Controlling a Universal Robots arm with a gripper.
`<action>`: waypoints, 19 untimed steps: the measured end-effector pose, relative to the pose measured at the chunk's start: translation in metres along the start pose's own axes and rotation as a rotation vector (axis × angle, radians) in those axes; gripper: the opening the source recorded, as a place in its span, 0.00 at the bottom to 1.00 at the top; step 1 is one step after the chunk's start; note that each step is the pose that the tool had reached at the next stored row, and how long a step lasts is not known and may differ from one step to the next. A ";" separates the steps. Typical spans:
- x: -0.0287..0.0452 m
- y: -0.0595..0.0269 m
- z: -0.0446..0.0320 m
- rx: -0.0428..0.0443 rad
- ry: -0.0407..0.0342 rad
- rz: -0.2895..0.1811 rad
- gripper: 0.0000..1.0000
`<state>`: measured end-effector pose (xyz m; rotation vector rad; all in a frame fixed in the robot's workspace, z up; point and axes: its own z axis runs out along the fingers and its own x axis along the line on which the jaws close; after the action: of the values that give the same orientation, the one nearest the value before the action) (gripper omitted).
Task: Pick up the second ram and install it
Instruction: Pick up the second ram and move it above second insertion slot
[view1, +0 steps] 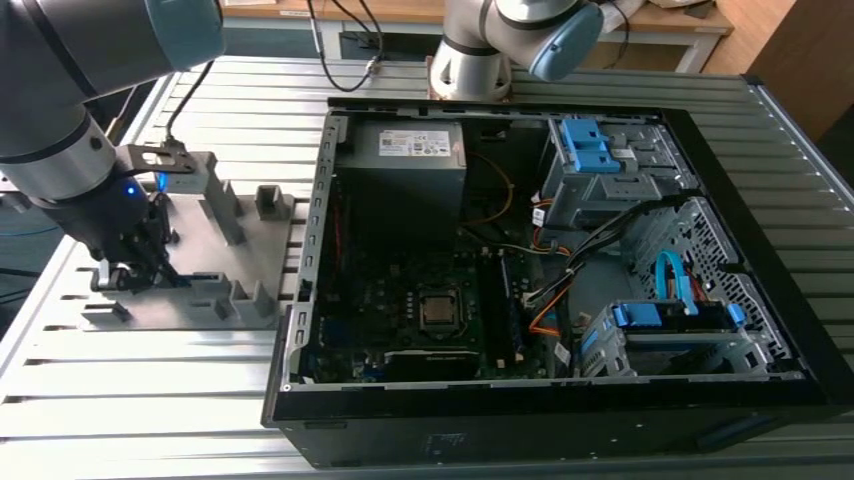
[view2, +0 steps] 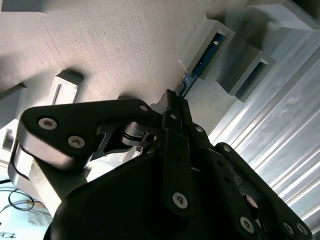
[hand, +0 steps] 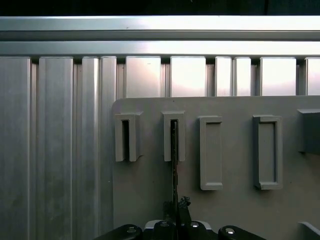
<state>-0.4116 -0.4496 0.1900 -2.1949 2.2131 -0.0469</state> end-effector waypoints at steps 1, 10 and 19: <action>0.0000 0.0000 0.0001 0.0000 0.0000 0.000 0.14; 0.0000 0.0000 0.0005 0.0000 0.0000 0.000 0.14; 0.0000 -0.0004 -0.0100 0.0001 -0.0001 0.000 0.14</action>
<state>-0.4116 -0.4496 0.2001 -2.1947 2.2130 -0.0469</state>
